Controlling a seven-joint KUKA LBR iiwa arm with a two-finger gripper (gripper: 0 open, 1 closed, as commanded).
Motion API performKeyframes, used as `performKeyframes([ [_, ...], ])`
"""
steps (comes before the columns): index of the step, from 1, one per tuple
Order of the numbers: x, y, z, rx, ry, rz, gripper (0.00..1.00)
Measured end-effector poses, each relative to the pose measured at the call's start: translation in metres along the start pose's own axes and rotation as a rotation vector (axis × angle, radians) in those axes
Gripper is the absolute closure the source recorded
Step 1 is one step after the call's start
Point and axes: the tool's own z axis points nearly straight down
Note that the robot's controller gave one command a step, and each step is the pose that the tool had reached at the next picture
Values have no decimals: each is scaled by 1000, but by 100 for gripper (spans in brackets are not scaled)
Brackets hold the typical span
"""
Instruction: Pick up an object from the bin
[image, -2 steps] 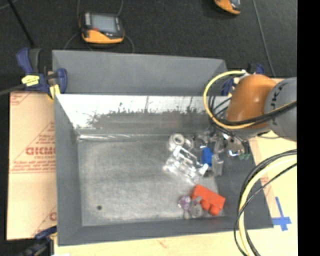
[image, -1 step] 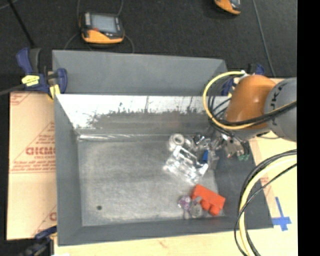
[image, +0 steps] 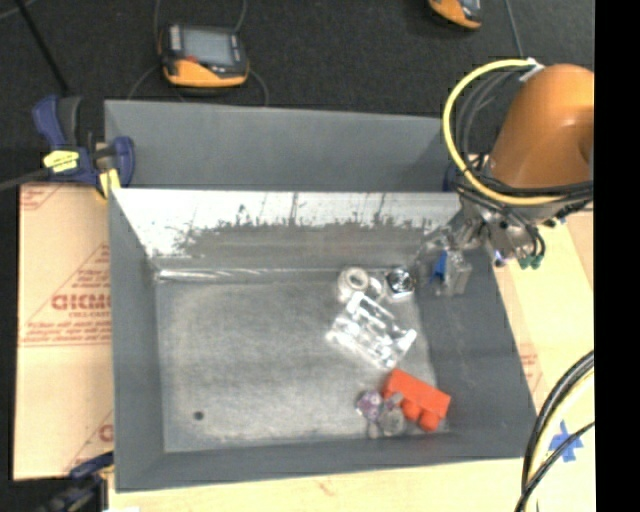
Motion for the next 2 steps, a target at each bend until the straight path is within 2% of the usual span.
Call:
performKeyframes([
  [1,1,1,6,-4,8,1,0],
  [2,22,-15,101,-7,16,-107,0],
])
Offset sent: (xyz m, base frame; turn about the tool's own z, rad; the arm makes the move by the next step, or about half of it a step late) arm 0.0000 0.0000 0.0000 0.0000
